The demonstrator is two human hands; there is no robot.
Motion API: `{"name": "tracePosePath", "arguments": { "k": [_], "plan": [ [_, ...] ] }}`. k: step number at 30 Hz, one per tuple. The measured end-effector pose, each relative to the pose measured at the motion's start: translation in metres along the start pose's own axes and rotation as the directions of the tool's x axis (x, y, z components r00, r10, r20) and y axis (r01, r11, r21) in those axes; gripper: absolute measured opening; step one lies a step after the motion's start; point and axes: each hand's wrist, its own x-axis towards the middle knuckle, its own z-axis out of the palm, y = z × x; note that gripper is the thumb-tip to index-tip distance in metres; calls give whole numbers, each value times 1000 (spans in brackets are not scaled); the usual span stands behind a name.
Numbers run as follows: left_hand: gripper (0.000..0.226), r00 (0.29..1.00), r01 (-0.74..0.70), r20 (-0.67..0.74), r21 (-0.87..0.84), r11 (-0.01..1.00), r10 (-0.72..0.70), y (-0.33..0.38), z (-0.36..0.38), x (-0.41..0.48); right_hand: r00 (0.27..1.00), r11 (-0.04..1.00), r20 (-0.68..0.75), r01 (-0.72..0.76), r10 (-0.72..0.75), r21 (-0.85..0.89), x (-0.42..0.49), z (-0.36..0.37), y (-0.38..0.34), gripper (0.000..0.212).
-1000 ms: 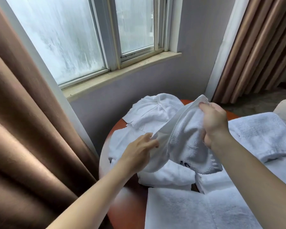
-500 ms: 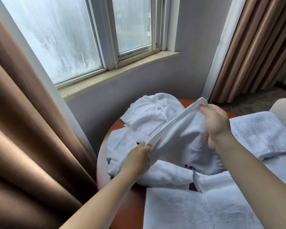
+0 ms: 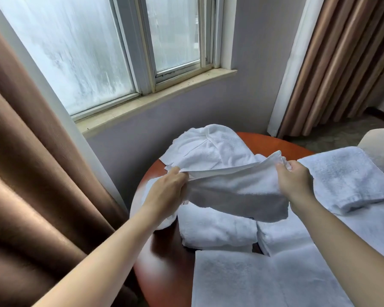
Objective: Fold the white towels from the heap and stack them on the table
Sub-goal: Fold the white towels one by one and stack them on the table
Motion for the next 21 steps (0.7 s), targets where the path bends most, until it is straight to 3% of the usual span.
{"name": "tracePosePath", "arguments": {
  "k": [6,8,9,10,12,13,15,18,21],
  "plan": [
    [47,986,-163,17,7,987,163,17,-7,4,996,965,88,-10,34,-262,-1,8,18,20],
    [50,980,-193,47,8,981,192,19,-8,4,982,930,182,107,-45,-351,-7,9,18,34],
    [55,979,-193,76,15,981,191,20,-7,5,959,916,231,233,-162,-327,-12,12,15,40],
    [58,977,-193,97,18,981,190,20,-6,6,902,888,290,393,-321,-240,-19,14,8,40],
    [58,973,-203,109,3,979,202,21,-4,8,691,759,431,651,-580,-22,-36,24,-8,33],
    [57,972,-209,110,-10,978,209,21,-4,8,598,707,505,706,-622,33,-43,30,-13,35],
    [55,968,-224,104,-35,974,227,21,-4,9,506,663,609,748,-611,43,-51,40,-19,38],
    [48,964,-256,71,-31,966,257,19,-7,10,487,654,620,754,-615,57,-54,50,-17,26],
    [43,960,-281,35,52,958,279,16,-6,7,548,728,597,679,-586,93,-53,50,-19,7]
  ]
}}
